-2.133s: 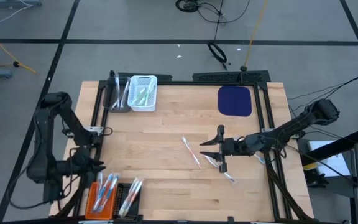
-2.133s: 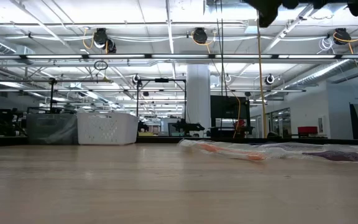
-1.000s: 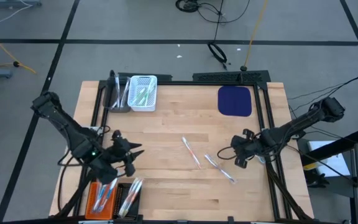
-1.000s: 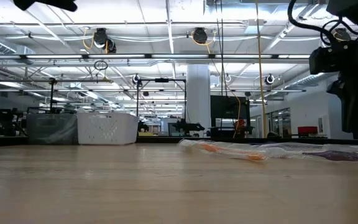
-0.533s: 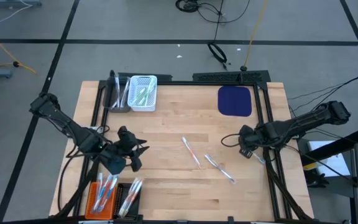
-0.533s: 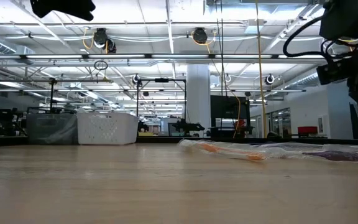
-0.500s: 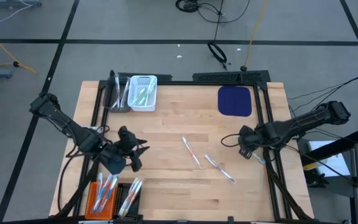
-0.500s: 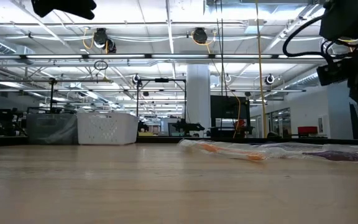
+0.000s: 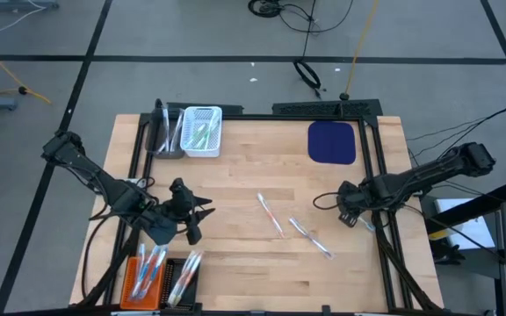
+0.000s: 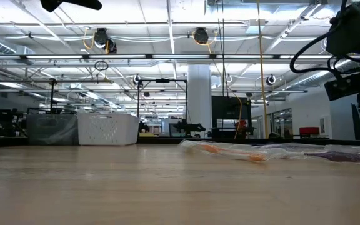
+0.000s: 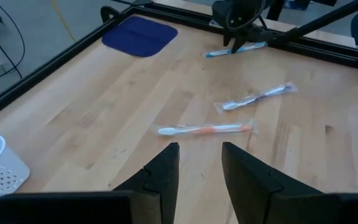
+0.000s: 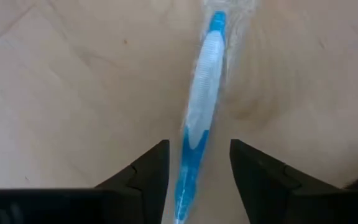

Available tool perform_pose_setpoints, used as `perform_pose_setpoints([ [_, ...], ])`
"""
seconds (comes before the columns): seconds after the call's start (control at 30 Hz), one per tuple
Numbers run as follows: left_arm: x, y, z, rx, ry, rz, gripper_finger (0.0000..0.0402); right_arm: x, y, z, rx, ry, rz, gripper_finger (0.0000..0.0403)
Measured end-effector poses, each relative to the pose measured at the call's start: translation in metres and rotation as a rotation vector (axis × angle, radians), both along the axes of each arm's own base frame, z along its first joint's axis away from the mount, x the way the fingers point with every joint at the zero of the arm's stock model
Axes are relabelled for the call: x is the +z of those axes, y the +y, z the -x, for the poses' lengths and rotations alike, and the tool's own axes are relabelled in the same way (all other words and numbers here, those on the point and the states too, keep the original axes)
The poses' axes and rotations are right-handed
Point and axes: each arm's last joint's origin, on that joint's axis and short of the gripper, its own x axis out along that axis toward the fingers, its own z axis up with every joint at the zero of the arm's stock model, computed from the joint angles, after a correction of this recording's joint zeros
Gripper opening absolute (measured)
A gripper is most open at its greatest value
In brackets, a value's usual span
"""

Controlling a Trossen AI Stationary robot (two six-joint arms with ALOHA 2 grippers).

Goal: Pick & Place Toothbrushes
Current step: Put the blue toothbrush into the orange bin

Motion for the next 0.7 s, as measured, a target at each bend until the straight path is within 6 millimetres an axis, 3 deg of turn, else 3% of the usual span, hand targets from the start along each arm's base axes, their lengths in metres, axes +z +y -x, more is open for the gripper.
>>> perform_pose_setpoints([
  [0.27, 0.0, 0.0, 0.0, 0.002, 0.0, 0.002, 0.012, -0.021, 0.0, 0.002, -0.008, -0.051, -0.033, 0.015],
  [0.4, 0.0, 0.0, 0.0, 0.002, -0.001, 0.003, 0.012, -0.018, 0.0, 0.003, -0.054, -0.037, -0.033, 0.0112],
  [0.57, 0.0, 0.0, 0.0, 0.003, -0.001, 0.004, 0.012, -0.014, 0.001, -0.001, -0.043, -0.069, -0.037, 0.003],
  [0.7, 0.0, 0.0, 0.0, 0.004, -0.002, 0.005, 0.012, -0.008, 0.001, -0.007, -0.041, -0.105, -0.011, 0.0028],
])
